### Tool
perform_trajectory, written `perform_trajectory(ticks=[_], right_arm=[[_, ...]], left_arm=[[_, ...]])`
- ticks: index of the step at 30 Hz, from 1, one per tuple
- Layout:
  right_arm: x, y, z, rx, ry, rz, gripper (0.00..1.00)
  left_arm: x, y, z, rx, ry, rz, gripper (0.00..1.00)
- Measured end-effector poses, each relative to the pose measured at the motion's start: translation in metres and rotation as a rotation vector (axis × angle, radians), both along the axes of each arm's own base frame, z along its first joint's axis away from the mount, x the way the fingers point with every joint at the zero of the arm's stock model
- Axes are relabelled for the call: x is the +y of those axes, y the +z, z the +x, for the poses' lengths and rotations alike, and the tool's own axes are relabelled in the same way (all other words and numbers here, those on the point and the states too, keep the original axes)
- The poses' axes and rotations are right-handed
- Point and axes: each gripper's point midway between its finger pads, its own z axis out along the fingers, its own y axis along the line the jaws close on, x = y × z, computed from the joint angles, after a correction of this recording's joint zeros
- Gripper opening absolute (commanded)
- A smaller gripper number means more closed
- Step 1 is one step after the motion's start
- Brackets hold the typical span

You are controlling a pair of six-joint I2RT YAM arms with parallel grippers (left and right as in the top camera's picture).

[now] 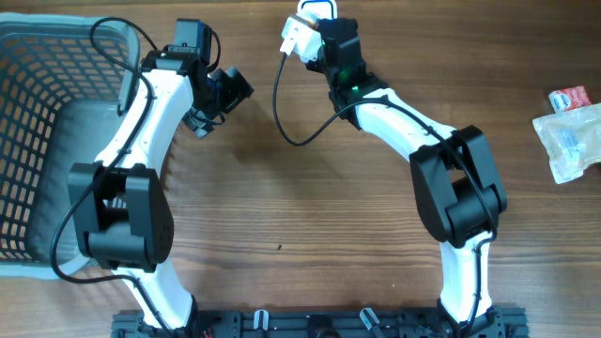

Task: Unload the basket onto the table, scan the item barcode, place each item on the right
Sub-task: 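Hold the orange snack pack up to the scanner face, then carry the orange snack pack to the right edge and release it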

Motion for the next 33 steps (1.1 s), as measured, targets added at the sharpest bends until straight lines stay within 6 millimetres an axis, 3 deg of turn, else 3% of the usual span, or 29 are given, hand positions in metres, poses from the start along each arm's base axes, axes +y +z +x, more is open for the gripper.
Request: perform_trajectory(ticks=[3, 9, 14, 18, 19, 22, 25, 27, 28, 33], right_arm=[[-0.001, -0.013, 0.002, 0.009, -0.001, -0.012, 0.04], [-0.009, 0.005, 0.013, -0.054, -0.063, 0.098, 0.04], [-0.071, 0.033, 0.033, -0.169, -0.323, 0.232, 0.05], [-0.147, 0.013, 0.037, -0.096, -0.591, 0.338, 0.04], [-0.186, 0.0, 0.035, -0.06, -0.715, 0.42, 0.05], [-0.251, -0.018, 0.019, 0.042, -0.918, 0.565, 0.05], [-0.336, -0.012, -0.007, 0.05, -1.159, 0.777, 0.04], [-0.374, -0.014, -0.027, 0.061, -1.281, 0.855, 0.05], [-0.409, -0.02, -0.048, 0.072, -1.396, 0.929, 0.05], [-0.486, -0.047, -0.106, 0.122, -1.661, 1.129, 0.05]], left_arm=[[0.0, 0.0, 0.0, 0.0, 0.0, 0.0, 1.0], [0.0, 0.0, 0.0, 0.0, 0.0, 0.0, 1.0], [0.0, 0.0, 0.0, 0.0, 0.0, 0.0, 1.0], [0.0, 0.0, 0.0, 0.0, 0.0, 0.0, 1.0], [0.0, 0.0, 0.0, 0.0, 0.0, 0.0, 1.0], [0.0, 0.0, 0.0, 0.0, 0.001, 0.001, 1.0], [0.0, 0.0, 0.0, 0.0, 0.0, 0.0, 1.0], [0.0, 0.0, 0.0, 0.0, 0.0, 0.0, 1.0], [0.0, 0.0, 0.0, 0.0, 0.0, 0.0, 1.0], [0.0, 0.0, 0.0, 0.0, 0.0, 0.0, 1.0]])
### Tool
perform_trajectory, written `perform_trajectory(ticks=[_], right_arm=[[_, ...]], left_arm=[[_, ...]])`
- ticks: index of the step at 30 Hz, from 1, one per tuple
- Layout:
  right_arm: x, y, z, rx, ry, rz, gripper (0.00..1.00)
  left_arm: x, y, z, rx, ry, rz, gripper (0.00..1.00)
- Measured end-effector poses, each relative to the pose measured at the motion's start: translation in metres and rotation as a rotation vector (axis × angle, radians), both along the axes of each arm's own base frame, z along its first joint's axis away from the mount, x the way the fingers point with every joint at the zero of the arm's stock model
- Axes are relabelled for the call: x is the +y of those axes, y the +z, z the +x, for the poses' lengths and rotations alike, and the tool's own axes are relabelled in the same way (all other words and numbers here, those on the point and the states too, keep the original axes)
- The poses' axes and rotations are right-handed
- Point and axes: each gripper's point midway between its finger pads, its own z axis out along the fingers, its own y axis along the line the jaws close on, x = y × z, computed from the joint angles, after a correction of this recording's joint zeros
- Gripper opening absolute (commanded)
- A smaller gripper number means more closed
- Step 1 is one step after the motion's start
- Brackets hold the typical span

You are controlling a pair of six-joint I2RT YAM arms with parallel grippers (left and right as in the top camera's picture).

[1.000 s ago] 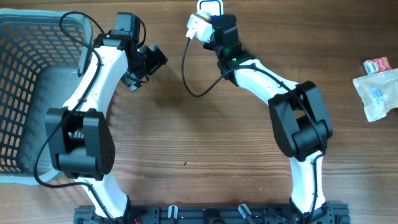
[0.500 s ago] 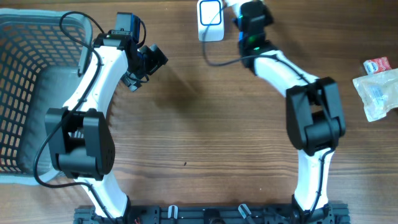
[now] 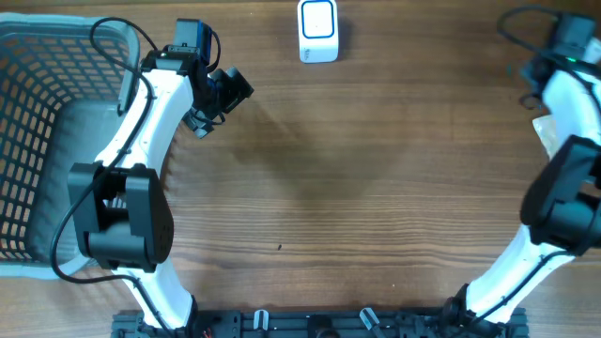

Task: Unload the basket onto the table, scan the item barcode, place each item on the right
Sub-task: 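Carry the orange snack pack to the right edge and release it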

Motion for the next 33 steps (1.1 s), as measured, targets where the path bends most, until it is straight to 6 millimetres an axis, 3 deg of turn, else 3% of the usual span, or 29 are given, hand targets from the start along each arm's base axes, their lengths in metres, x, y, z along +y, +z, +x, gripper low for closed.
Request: perform_trajectory(ticks=[4, 7, 8, 10, 13, 14, 20, 22, 23, 26, 30, 33], right_arm=[[-0.026, -0.007, -0.02, -0.018, -0.069, 0.084, 0.12], [-0.028, -0.009, -0.021, -0.024, -0.074, 0.108, 0.14], [-0.027, -0.009, -0.021, -0.027, -0.073, 0.112, 0.19], [-0.025, -0.01, -0.021, -0.029, -0.071, 0.121, 0.58], [-0.025, -0.012, -0.02, -0.026, -0.066, 0.126, 0.95], [-0.024, -0.013, -0.02, -0.02, -0.058, 0.125, 1.0], [-0.023, -0.014, -0.02, 0.021, 0.012, 0.102, 1.0], [-0.018, -0.002, -0.018, -0.006, 0.037, 0.111, 1.0], [-0.015, 0.007, -0.018, -0.02, 0.05, 0.116, 1.0], [0.003, 0.069, -0.023, -0.123, 0.11, 0.133, 1.0], [0.046, 0.143, -0.055, -0.213, 0.205, 0.203, 1.0], [0.08, 0.142, -0.088, -0.138, 0.243, 0.331, 1.0]], left_arm=[[0.0, 0.0, 0.0, 0.0, 0.0, 0.0, 1.0], [0.0, 0.0, 0.0, 0.0, 0.0, 0.0, 1.0], [0.0, 0.0, 0.0, 0.0, 0.0, 0.0, 1.0], [0.0, 0.0, 0.0, 0.0, 0.0, 0.0, 1.0], [0.0, 0.0, 0.0, 0.0, 0.0, 0.0, 1.0], [0.0, 0.0, 0.0, 0.0, 0.0, 0.0, 1.0], [0.0, 0.0, 0.0, 0.0, 0.0, 0.0, 1.0], [0.0, 0.0, 0.0, 0.0, 0.0, 0.0, 1.0], [0.0, 0.0, 0.0, 0.0, 0.0, 0.0, 1.0], [0.0, 0.0, 0.0, 0.0, 0.0, 0.0, 1.0], [0.0, 0.0, 0.0, 0.0, 0.0, 0.0, 1.0], [0.0, 0.0, 0.0, 0.0, 0.0, 0.0, 1.0]])
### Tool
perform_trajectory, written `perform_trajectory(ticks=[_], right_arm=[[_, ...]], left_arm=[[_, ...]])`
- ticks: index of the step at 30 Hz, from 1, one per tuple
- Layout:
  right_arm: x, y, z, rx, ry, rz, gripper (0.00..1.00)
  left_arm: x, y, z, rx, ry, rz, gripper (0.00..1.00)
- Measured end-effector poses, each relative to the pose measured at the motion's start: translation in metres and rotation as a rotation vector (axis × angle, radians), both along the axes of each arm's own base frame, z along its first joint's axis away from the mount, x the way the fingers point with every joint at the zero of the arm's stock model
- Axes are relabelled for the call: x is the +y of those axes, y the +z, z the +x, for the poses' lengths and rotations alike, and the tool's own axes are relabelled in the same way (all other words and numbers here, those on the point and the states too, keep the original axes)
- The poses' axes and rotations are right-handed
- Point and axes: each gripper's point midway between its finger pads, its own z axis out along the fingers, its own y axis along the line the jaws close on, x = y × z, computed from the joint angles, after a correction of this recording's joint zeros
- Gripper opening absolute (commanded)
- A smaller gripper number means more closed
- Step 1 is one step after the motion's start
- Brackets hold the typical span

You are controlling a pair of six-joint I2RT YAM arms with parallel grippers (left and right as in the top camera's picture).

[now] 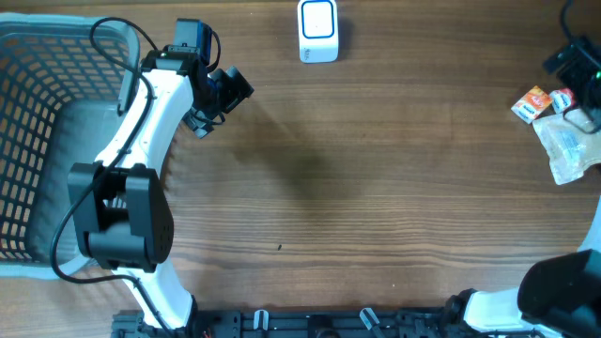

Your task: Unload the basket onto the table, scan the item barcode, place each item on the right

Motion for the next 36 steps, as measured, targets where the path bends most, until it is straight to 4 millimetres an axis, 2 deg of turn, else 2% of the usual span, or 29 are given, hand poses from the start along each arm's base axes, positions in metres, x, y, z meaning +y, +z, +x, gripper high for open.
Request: perform_trajectory(ticks=[4, 6, 7, 11, 16, 20, 23, 36], right_arm=[[0.039, -0.017, -0.033, 0.146, 0.107, 0.107, 1.0], [0.06, -0.015, -0.043, 0.162, 0.181, 0.107, 1.0], [0.078, -0.009, -0.05, 0.146, 0.227, 0.103, 1.0], [0.123, -0.001, -0.075, 0.062, 0.344, 0.061, 1.0], [0.16, 0.007, -0.11, -0.119, 0.443, -0.008, 1.0], [0.17, 0.014, -0.143, -0.26, 0.459, -0.062, 1.0], [0.173, 0.016, -0.157, -0.291, 0.45, -0.065, 1.0], [0.172, 0.003, -0.153, -0.235, 0.443, -0.036, 1.0]], left_arm=[[0.0, 0.0, 0.0, -0.001, 0.0, 0.0, 1.0], [0.0, 0.0, 0.0, -0.001, 0.0, 0.0, 1.0], [0.0, 0.0, 0.0, -0.001, 0.0, 0.0, 1.0], [0.0, 0.0, 0.0, 0.0, 0.0, 0.0, 1.0], [0.0, 0.0, 0.0, 0.0, 0.0, 0.0, 1.0], [0.0, 0.0, 0.0, -0.001, 0.0, 0.0, 1.0], [0.0, 0.0, 0.0, 0.0, 0.0, 0.0, 1.0], [0.0, 0.0, 0.0, 0.0, 0.0, 0.0, 1.0]])
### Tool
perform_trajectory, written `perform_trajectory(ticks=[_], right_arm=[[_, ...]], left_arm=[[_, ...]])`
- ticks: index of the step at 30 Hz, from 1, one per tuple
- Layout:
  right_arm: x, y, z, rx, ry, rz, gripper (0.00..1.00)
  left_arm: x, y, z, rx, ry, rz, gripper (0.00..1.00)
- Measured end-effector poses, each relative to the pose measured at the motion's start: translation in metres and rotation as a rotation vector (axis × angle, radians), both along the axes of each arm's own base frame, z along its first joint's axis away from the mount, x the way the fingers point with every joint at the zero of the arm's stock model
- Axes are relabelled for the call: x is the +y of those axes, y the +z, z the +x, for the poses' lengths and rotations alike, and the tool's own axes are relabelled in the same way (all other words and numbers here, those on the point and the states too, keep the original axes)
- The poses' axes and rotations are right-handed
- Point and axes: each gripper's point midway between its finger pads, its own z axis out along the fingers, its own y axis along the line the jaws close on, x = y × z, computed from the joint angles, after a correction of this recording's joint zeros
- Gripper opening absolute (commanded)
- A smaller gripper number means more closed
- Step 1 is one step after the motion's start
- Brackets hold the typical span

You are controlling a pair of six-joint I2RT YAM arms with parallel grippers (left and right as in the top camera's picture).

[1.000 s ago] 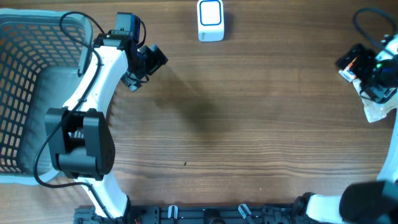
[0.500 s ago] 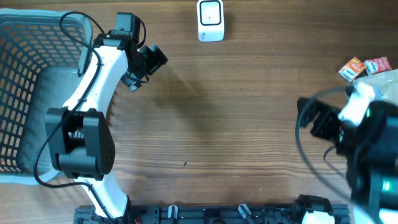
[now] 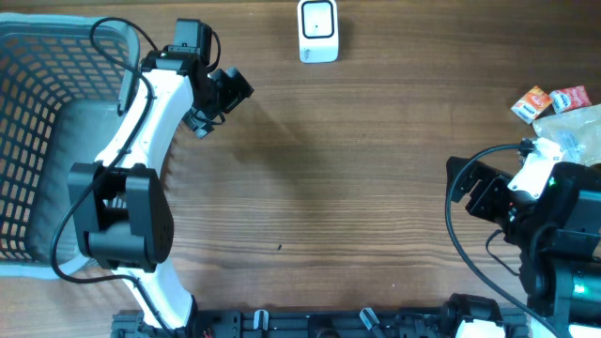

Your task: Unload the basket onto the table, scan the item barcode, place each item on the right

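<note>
The white barcode scanner (image 3: pixel 317 31) with a blue face stands at the far middle edge of the table, with no gripper near it. The items lie at the far right: an orange packet (image 3: pixel 531 101), a red packet (image 3: pixel 571 97) and a clear plastic bag (image 3: pixel 575 139). My right gripper (image 3: pixel 475 188) hangs at the lower right, pointing left, open and holding nothing, a little below and left of the items. On the left of the table, my left gripper (image 3: pixel 218 101) is open and empty, far from both the scanner and the items.
A grey mesh basket (image 3: pixel 38 141) fills the left side of the table, right beside the left arm. A black cable (image 3: pixel 460 249) loops out from the right arm. Wood tabletop (image 3: pixel 338 178) lies between the two arms.
My right arm has moved from the far right edge by the packets back to the lower right, gripper pointing left. The red packet lies slightly further right. The left arm and scanner have not moved.
My right gripper first held the scanner at the far middle edge. Then the scanner stood there alone and the right arm was at the far right. Then an orange packet showed beside the red one. Now the right arm is drawn back, empty.
</note>
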Motion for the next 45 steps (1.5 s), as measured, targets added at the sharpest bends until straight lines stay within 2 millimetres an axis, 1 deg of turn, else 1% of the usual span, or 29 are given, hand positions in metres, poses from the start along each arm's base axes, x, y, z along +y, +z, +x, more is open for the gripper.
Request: perform_trajectory(ticks=[4, 7, 10, 14, 15, 17, 18, 20, 23, 27, 29, 30, 34, 38, 41, 45], right_arm=[[0.001, -0.007, 0.003, 0.029, 0.006, 0.004, 1.0], [0.01, -0.008, 0.0, 0.025, 0.042, -0.002, 1.0], [0.018, -0.008, -0.004, -0.035, 0.075, -0.022, 1.0], [0.024, -0.016, -0.01, -0.203, 0.113, -0.058, 1.0], [0.024, -0.02, -0.009, -0.275, 0.116, -0.071, 1.0], [0.025, -0.035, -0.01, -0.357, 0.117, -0.081, 1.0], [0.025, -0.039, -0.009, -0.382, 0.118, -0.085, 1.0], [0.027, -0.046, -0.005, -0.499, 0.134, -0.099, 1.0], [0.03, -0.042, -0.002, -0.626, 0.145, -0.112, 1.0], [0.031, -0.038, 0.001, -0.739, 0.152, -0.136, 1.0], [0.031, -0.04, 0.003, -0.755, 0.153, -0.141, 1.0], [0.03, -0.047, 0.005, -0.763, 0.154, -0.147, 1.0], [0.027, -0.057, 0.009, -0.769, 0.134, -0.158, 1.0], [0.014, -0.067, 0.012, -0.728, 0.067, -0.194, 1.0], [0.004, -0.068, 0.013, -0.723, 0.032, -0.26, 1.0], [0.0, -0.068, 0.013, -0.726, 0.045, -0.371, 1.0]], left_arm=[[0.0, 0.0, 0.0, 0.0, 0.0, 0.0, 1.0], [0.0, 0.0, 0.0, 0.0, 0.0, 0.0, 1.0], [0.0, 0.0, 0.0, 0.0, 0.0, 0.0, 1.0], [0.0, 0.0, 0.0, 0.0, 0.0, 0.0, 1.0], [0.0, 0.0, 0.0, 0.0, 0.0, 0.0, 1.0], [0.0, 0.0, 0.0, 0.0, 0.0, 0.0, 1.0], [0.0, 0.0, 0.0, 0.0, 0.0, 0.0, 1.0], [0.0, 0.0, 0.0, 0.001, 0.0, 0.001, 1.0], [0.0, 0.0, 0.0, 0.0, 0.0, 0.0, 1.0], [0.0, 0.0, 0.0, 0.0, 0.0, 0.0, 1.0], [0.0, 0.0, 0.0, 0.0, 0.0, 0.0, 1.0], [0.0, 0.0, 0.0, 0.0, 0.0, 0.0, 1.0], [0.0, 0.0, 0.0, 0.0, 0.0, 0.0, 1.0], [0.0, 0.0, 0.0, 0.0, 0.0, 0.0, 1.0], [0.0, 0.0, 0.0, 0.0, 0.0, 0.0, 1.0], [0.0, 0.0, 0.0, 0.0, 0.0, 0.0, 1.0]])
